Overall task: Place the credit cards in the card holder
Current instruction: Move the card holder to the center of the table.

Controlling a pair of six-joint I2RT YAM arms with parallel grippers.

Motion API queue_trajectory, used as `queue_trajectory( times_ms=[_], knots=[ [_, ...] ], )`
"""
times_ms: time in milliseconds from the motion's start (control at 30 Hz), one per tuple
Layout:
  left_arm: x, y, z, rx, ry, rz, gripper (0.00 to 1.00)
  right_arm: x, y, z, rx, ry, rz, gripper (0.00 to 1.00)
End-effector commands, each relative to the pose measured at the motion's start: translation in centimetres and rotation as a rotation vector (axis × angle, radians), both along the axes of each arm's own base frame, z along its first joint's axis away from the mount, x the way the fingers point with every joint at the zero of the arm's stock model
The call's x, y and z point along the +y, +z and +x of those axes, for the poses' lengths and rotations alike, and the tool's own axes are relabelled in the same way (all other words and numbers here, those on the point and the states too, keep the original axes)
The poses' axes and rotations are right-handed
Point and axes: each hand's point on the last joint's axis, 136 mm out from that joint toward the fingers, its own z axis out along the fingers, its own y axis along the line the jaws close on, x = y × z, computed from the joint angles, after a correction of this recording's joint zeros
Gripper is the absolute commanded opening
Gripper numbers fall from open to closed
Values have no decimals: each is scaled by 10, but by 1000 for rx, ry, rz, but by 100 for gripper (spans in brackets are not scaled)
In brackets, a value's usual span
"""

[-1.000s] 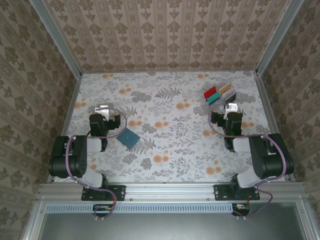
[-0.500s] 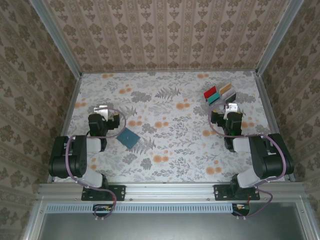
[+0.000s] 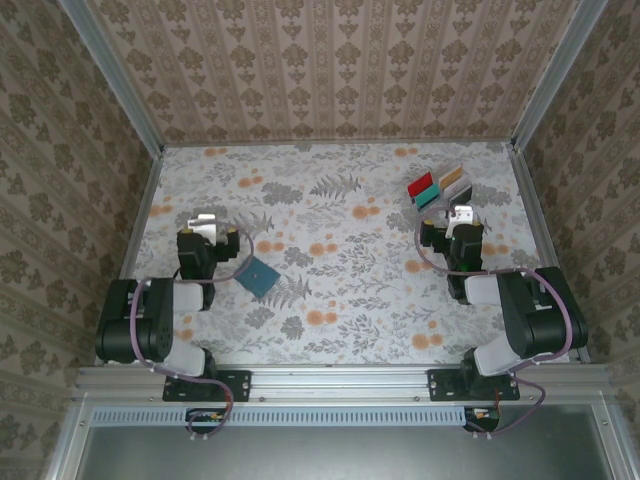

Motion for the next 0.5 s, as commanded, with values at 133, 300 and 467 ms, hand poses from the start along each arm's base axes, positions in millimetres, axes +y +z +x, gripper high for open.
queue_trajectory(
  times_ms=[133,300,467],
  knots=[
    [25,37,-17,-40,149,-107,100,1,28,-4,-43,-5,-5,100],
    [29,62,-35,16,209,-233,100,-19,50,-24,109,-192,127,100],
    [16,65,-52,170,253,-518,100,18,59,-44,350,-121,382,100]
  ],
)
